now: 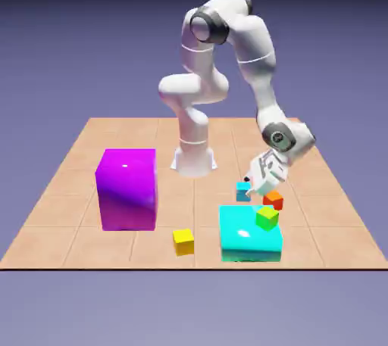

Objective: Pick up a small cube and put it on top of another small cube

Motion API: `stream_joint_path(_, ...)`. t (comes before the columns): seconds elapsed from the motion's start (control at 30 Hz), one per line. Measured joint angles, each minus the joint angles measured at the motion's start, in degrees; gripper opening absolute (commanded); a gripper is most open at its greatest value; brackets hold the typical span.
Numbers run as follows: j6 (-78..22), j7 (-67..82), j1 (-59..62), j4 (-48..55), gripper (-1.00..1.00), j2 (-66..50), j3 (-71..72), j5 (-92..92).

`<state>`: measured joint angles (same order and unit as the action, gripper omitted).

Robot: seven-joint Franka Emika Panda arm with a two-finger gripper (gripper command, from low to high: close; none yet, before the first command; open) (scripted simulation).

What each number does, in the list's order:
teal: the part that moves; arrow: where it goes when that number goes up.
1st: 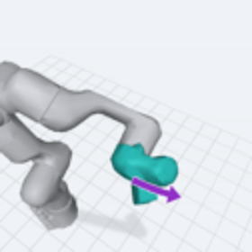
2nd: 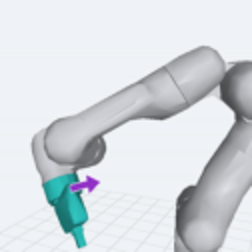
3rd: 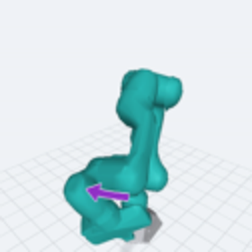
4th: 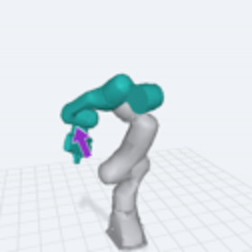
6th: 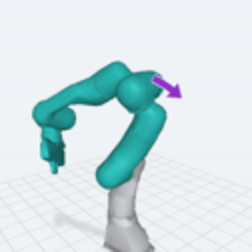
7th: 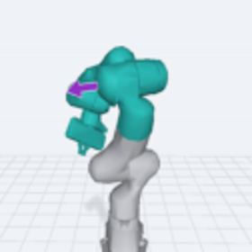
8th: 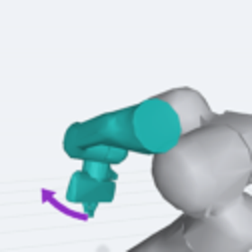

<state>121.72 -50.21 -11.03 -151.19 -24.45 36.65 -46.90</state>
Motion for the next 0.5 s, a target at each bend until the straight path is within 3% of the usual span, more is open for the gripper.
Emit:
stream_joint_path(0.23,-5.69,8.15,1.68,1.48,-1.0,9.35,8.16,12.64)
stream_joint_path(0.5,-17.05,9.63,-4.61,17.92,-1.0,4.64,3.66,17.84)
